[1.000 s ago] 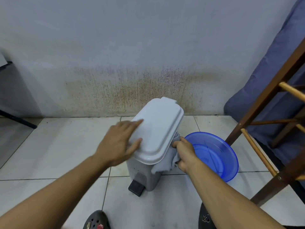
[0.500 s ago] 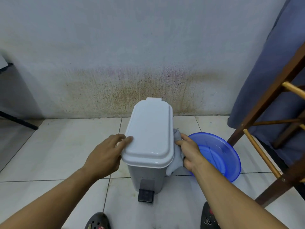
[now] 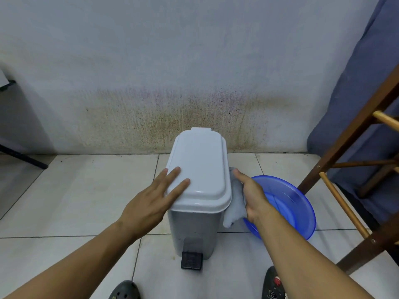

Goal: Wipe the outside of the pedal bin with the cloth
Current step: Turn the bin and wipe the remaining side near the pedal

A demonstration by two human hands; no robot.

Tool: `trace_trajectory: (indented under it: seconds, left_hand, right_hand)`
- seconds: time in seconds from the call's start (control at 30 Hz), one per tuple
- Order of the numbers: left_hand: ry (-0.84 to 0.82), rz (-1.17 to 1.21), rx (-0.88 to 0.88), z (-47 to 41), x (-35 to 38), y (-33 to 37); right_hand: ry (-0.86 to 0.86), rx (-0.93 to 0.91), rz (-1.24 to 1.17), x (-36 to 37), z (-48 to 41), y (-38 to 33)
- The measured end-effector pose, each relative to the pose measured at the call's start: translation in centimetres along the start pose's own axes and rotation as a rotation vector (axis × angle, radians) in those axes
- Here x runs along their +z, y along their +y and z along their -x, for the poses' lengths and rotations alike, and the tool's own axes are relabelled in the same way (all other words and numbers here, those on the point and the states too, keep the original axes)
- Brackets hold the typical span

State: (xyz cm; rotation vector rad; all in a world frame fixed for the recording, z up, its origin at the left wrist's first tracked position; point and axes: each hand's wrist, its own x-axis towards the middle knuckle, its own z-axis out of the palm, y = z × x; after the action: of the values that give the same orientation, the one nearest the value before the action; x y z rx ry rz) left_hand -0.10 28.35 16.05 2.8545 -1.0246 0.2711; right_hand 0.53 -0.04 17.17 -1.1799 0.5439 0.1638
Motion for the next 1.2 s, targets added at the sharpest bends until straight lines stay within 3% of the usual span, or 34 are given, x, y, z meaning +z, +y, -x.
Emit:
trace_trajectory:
  seconds: [0.23,0.57,0.67,0.77,0.97,1.2]
  left_hand:
    - [0.053,0.025,-0.147,-4.6,-3.9,-0.3]
    - [-0.124,0.043,-0.233,-11.8,-7.6,-4.6]
    - [-0.183,0.103,-0.218,-13.0,-8.2,-5.5]
    - [-0.215,0.151,-0.217,-13.7,-8.6,-6.4]
    - [-0.230,0.207,-0.214,-14.8,-8.4,-7.6]
    - [-0.260,0.150,-0.162,-15.8,-8.6,-8.7]
  right_hand:
    - [0.002,-0.105,-0.031,0.5,-0.6,-2.0]
    - [-0.031,-0.302,0.113,3.3,-1.0,-2.8]
    - [0.006,-0.421,0.274,3.9,-1.3,-1.9]
    - [0.082,-0.573,0.603,4.1,-1.4,-1.0]
    - [0.192,-1.025,0.983,5.3,-2.8,0.7]
    - [0.334,-1.001,1.199,9.7,-3.4,1.1]
